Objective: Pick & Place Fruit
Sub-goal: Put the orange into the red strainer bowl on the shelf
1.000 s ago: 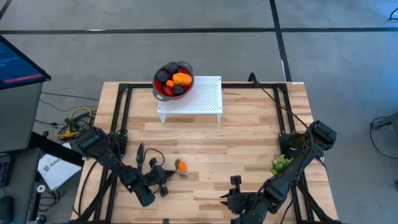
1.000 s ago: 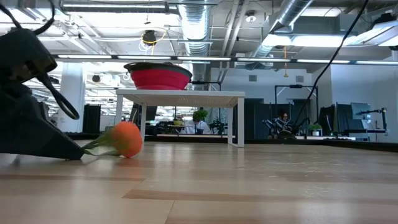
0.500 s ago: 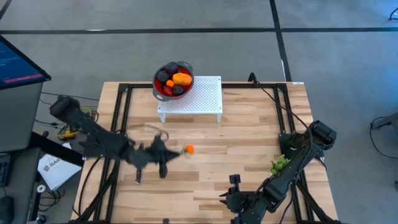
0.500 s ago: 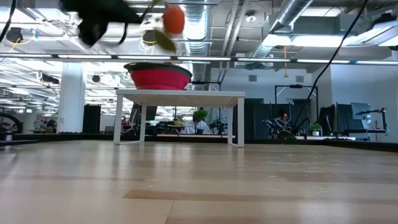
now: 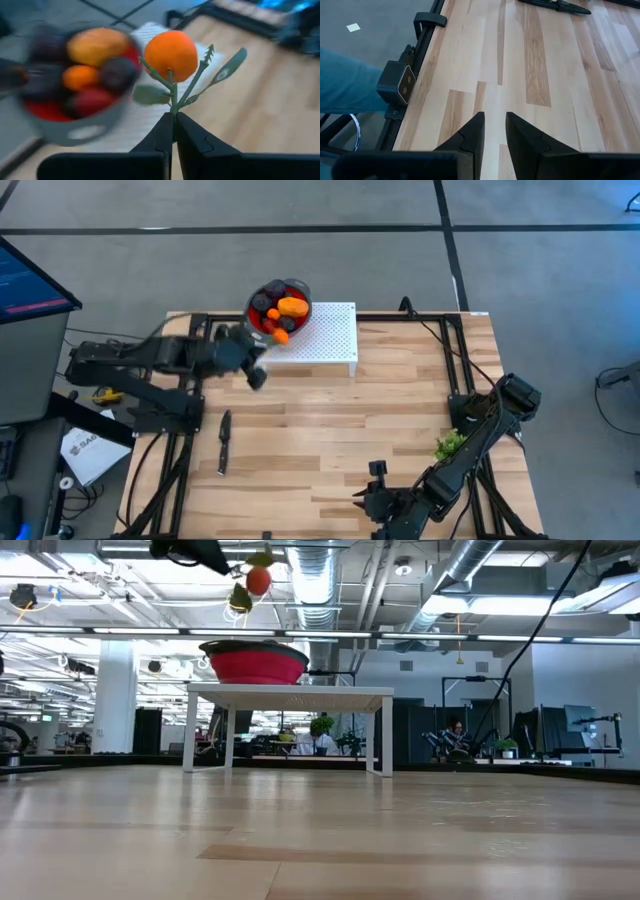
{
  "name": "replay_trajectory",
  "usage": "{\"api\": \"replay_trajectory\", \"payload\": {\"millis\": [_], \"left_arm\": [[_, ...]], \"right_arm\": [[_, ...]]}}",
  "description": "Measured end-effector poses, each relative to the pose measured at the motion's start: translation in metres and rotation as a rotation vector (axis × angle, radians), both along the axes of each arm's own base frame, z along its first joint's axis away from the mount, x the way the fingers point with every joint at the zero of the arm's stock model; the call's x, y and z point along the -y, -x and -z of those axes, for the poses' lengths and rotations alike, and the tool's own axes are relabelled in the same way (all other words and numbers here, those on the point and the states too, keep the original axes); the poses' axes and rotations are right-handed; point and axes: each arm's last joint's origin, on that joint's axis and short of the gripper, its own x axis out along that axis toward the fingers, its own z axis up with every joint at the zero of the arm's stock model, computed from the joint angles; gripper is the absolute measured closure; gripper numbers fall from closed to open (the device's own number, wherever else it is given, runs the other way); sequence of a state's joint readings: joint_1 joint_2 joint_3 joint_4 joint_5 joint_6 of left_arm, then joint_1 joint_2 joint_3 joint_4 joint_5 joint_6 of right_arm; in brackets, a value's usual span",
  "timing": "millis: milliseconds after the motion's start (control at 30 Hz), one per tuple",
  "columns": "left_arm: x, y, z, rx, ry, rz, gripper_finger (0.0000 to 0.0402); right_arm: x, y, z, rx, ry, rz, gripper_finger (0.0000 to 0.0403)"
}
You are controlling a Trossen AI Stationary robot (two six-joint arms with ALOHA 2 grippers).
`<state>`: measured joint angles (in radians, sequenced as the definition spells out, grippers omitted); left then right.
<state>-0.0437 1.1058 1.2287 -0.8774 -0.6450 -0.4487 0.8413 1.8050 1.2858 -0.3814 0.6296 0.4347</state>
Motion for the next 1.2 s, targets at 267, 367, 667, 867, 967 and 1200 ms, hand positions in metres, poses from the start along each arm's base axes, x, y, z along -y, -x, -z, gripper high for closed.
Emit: {"api": "replay_trajectory", "payload": {"millis": [267, 367, 667, 867, 967, 1200], "left_arm": [[-0.047, 0.006, 0.001, -0.333, -0.24, -0.005, 0.0398], [-0.057, 0.002, 0.006, -0.517, -0.368, 0.011, 0.0397], [-0.071, -0.021, 0.024, -1.148, -0.711, 0.027, 0.0396], [-0.073, -0.03, 0.033, -1.314, -0.75, 0.148, 0.0395], [-0.073, -0.031, 0.034, -1.342, -0.755, 0.19, 0.0394], [-0.073, -0.031, 0.035, -1.34, -0.751, 0.204, 0.0388]], "right_arm": [[0.002, -0.002, 0.0, 0.0, 0.0, 0.006, 0.0331], [0.002, -0.002, 0.0, 0.0, -0.001, 0.008, 0.0331], [0.003, -0.003, 0.0, 0.001, -0.002, 0.014, 0.0331], [0.004, -0.003, 0.0, 0.001, -0.003, 0.015, 0.0331], [0.004, -0.003, 0.0, 0.001, -0.003, 0.015, 0.0331], [0.003, -0.003, 0.0, 0.001, -0.003, 0.015, 0.0331]]}}
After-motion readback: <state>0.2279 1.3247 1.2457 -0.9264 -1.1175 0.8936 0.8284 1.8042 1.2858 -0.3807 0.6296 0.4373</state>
